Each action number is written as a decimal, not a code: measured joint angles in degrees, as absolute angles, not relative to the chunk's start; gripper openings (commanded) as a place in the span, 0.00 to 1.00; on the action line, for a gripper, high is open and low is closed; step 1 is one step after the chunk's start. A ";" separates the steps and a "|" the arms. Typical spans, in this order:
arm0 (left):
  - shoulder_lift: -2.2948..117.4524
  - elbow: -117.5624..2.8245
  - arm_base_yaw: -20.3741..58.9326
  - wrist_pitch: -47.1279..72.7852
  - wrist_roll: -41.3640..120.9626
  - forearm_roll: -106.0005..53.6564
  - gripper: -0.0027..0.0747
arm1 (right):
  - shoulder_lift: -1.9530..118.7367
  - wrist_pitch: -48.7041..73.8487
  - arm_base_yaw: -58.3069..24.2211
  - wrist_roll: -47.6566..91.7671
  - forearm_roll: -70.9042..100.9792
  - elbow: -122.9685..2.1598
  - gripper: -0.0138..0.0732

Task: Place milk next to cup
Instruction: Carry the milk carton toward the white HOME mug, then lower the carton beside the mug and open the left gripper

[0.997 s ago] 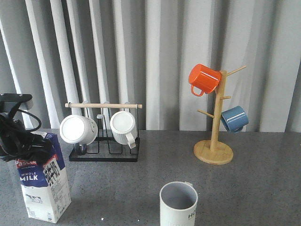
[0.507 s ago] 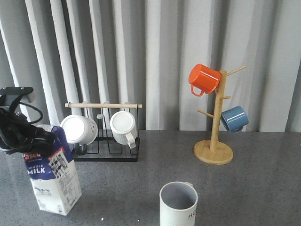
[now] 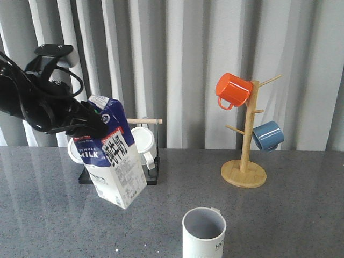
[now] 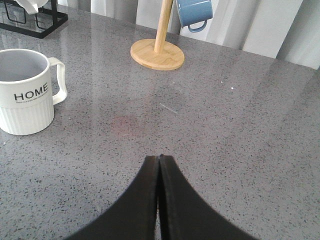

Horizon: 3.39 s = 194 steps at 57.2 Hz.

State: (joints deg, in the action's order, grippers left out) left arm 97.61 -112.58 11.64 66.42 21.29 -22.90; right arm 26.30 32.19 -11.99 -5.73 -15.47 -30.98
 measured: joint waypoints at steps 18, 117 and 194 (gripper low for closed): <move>102.70 -112.67 17.61 69.67 21.29 -22.65 0.06 | 26.30 33.28 -11.99 -5.73 -15.47 -30.98 0.15; 109.40 -112.67 21.45 70.33 18.66 -21.26 0.67 | 26.30 34.72 -11.99 -5.73 -15.47 -30.98 0.15; 97.85 -116.50 21.45 72.43 12.15 -11.52 0.66 | 26.30 34.79 -11.99 -5.73 -15.47 -30.98 0.15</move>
State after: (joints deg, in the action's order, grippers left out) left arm 97.85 -116.50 21.45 72.43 12.15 -11.52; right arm 26.30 34.79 -11.99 -5.73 -15.47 -30.98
